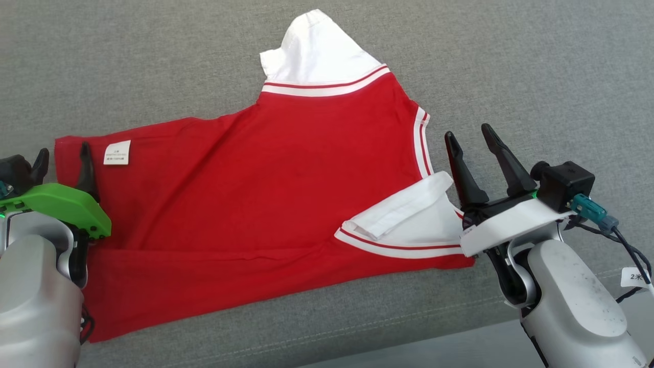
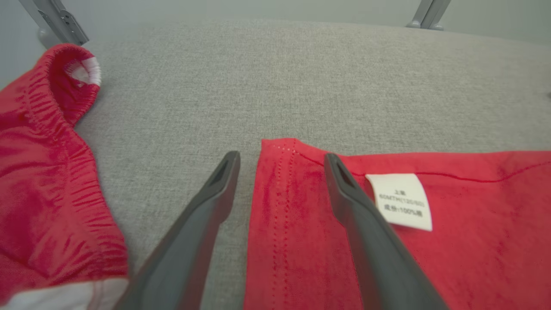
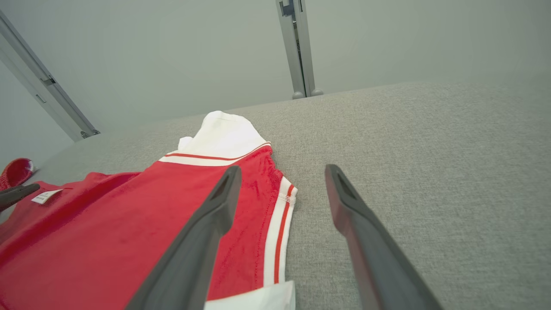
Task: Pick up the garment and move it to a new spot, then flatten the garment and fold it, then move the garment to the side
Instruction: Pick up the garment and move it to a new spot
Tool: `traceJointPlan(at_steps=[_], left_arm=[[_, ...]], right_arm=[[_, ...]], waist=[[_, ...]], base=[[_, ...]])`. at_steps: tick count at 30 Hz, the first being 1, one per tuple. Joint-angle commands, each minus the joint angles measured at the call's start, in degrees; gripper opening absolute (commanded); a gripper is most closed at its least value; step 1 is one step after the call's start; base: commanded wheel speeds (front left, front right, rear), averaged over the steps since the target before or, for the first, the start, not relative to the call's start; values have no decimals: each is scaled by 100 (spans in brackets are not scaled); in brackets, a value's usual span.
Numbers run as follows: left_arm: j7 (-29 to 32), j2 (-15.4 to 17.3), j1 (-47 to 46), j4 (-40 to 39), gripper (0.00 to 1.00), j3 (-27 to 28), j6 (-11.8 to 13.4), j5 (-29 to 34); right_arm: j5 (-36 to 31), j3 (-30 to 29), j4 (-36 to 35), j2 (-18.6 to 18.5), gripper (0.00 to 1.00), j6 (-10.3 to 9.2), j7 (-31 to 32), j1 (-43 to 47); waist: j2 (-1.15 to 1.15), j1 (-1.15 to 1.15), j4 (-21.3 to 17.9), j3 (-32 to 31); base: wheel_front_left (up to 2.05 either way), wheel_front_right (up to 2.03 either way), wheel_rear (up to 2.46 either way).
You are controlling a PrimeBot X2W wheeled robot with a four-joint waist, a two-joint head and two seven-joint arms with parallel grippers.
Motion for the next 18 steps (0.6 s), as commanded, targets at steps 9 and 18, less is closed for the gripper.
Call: traceJointPlan(at_steps=[9, 18], left_arm=[[-162, 108, -316, 450, 100, -191, -10, -140], [-233, 103, -476, 540, 100, -353, -10, -160]], right_arm=[[-51, -17, -11, 31, 100, -4, -25, -15], [14, 429, 393, -2, 100, -4, -23, -604]], waist=[[0, 0, -97, 124], [0, 0, 40, 163]], base=[[0, 0, 0], [0, 0, 0]])
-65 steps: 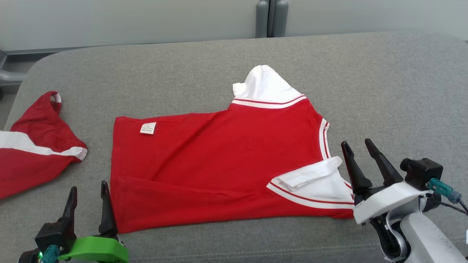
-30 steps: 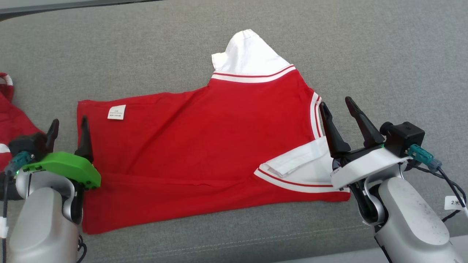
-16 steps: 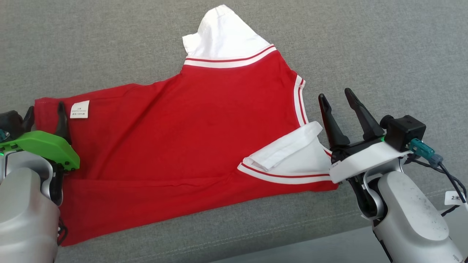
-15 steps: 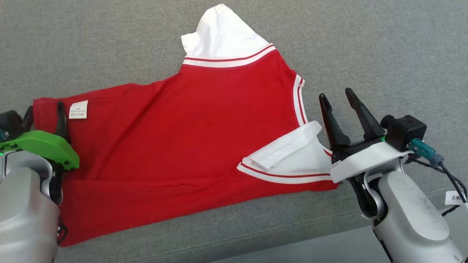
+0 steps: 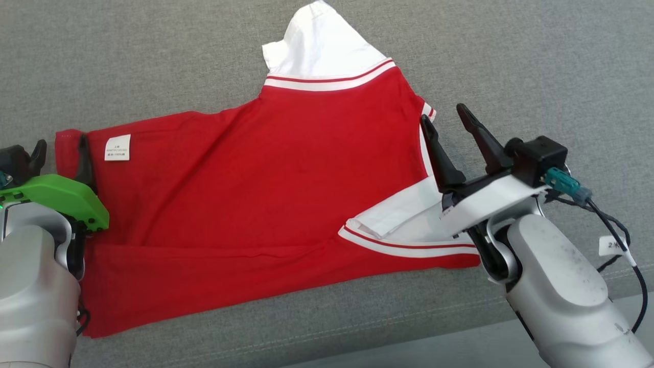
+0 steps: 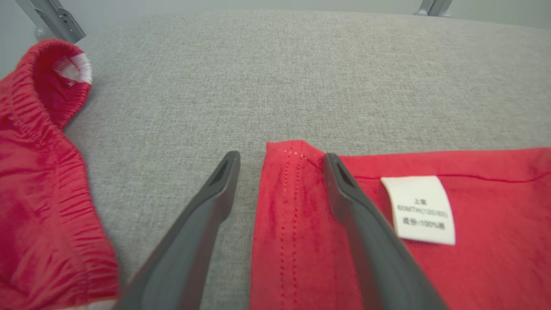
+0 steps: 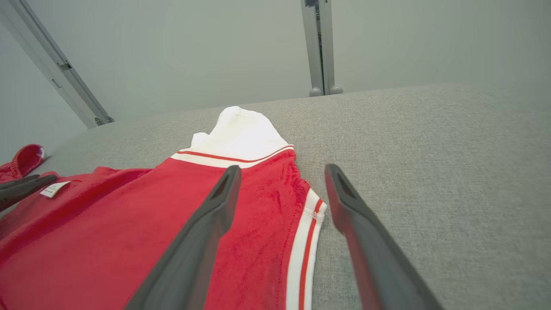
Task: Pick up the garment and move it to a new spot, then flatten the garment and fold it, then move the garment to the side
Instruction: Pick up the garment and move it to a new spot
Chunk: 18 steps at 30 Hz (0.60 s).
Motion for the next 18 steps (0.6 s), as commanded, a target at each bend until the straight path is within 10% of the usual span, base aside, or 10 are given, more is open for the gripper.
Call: traceJointPlan(at_steps=[1, 18], left_arm=[[-36, 29, -106, 2, 100, -40, -9, -70], [-39, -162, -551, 21, 100, -330, -9, -124]], right_arm=[[-15, 177, 214, -25, 100, -4, -22, -339], [311, 1096, 2551, 470, 100, -4, 103, -2995]], waist=[[0, 0, 39, 29], [0, 0, 388, 429]], base=[[0, 0, 0], [0, 0, 0]])
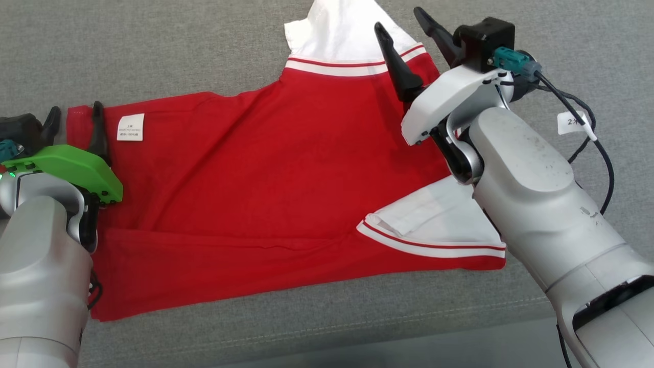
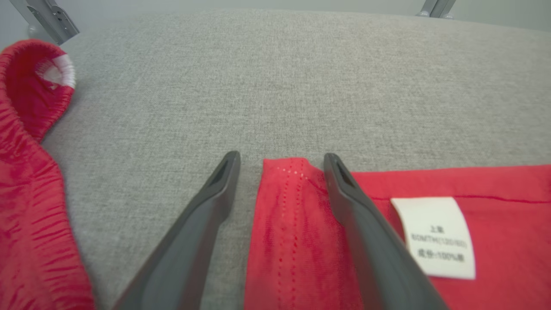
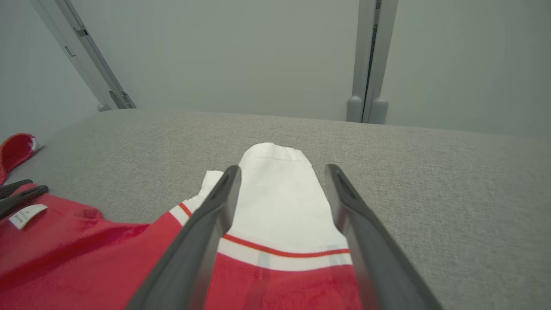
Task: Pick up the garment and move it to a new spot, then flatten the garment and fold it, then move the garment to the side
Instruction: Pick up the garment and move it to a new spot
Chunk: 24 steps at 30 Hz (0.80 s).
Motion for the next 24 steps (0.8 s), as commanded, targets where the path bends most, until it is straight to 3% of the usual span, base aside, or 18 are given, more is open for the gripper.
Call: traceJointPlan(at_steps=[1, 18, 24], left_arm=[[-21, -33, -95, 17, 100, -17, -9, 22], [-21, -426, -215, -143, 100, -78, 15, 209], [-14, -482, -209, -112, 100, -86, 19, 270]], right_arm=[[51, 54, 141, 37, 100, -4, -53, -167], [113, 244, 1980, 197, 100, -4, -153, -1358], [119, 198, 2233, 250, 100, -4, -153, -1537]], waist=[[0, -1, 104, 72], [0, -1, 478, 205], [0, -1, 525, 232]], base=[[0, 0, 0], [0, 0, 0], [0, 0, 0]])
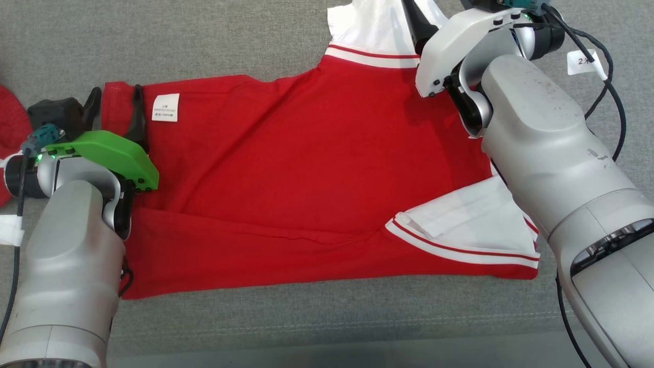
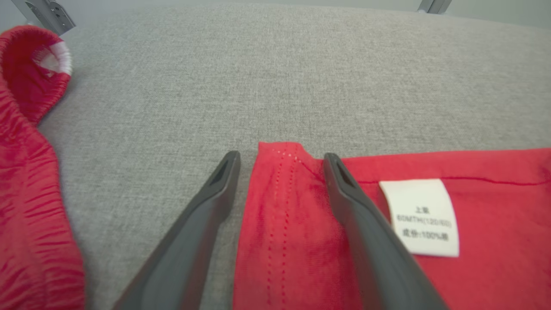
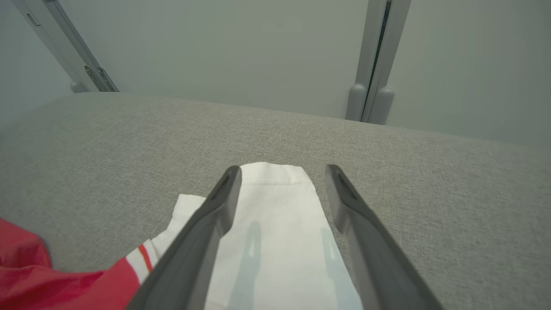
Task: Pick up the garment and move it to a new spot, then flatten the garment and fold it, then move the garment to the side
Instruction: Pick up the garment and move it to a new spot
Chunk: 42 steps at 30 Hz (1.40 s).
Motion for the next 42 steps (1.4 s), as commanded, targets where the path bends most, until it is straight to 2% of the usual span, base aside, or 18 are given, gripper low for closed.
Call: traceJointPlan(at_steps=[1, 5, 6, 7, 8, 9, 10, 24, 32, 42], left_arm=[[-3, -18, -56, 33, 100, 0, 14, 52], [5, -25, -80, 94, 99, 32, 58, 35], [6, -28, -90, 105, 79, 41, 64, 36], [6, -49, -93, 120, 48, 37, 56, 23], [6, -56, -98, 126, 36, 24, 50, 32], [6, -62, -113, 98, 10, 22, 45, 41], [6, -76, -120, 76, 0, 24, 39, 36], [1, -390, 79, -734, 0, -29, 10, 267], [1, -579, 122, -1080, 0, -147, -5, 407], [1, -724, 182, -1374, 0, -236, -5, 515]], right_arm=[[-33, 5, 43, -7, 100, -4, -22, -7], [-55, -8, 83, 7, 100, -4, -23, 33], [-66, -13, 98, 10, 100, -4, -23, 41], [-84, -14, 117, 13, 100, -4, -23, 41], [-93, -20, 131, 17, 100, -4, -23, 33], [-98, -37, 152, 18, 100, -4, -23, 16], [-118, -58, 173, 18, 100, -4, -23, -17], [-637, -598, 723, -202, 100, -4, -24, -394], [-1026, -1157, 781, -460, 100, -4, 84, -443], [-1760, -1898, 783, -456, 100, -4, 309, -407]], waist=[[0, 0, 4, 2], [0, 0, 6, 4], [0, 0, 6, 5], [0, 0, 10, 9], [0, 0, 16, 14], [0, 0, 29, 22], [0, 0, 47, 32], [0, 0, 530, 160], [0, 0, 769, 311], [0, 0, 954, 439]], base=[[0, 0, 0], [0, 0, 0], [0, 0, 0], [0, 0, 0], [0, 0, 0], [0, 0, 0], [0, 0, 0], [0, 0, 0], [0, 0, 0], [0, 0, 0]])
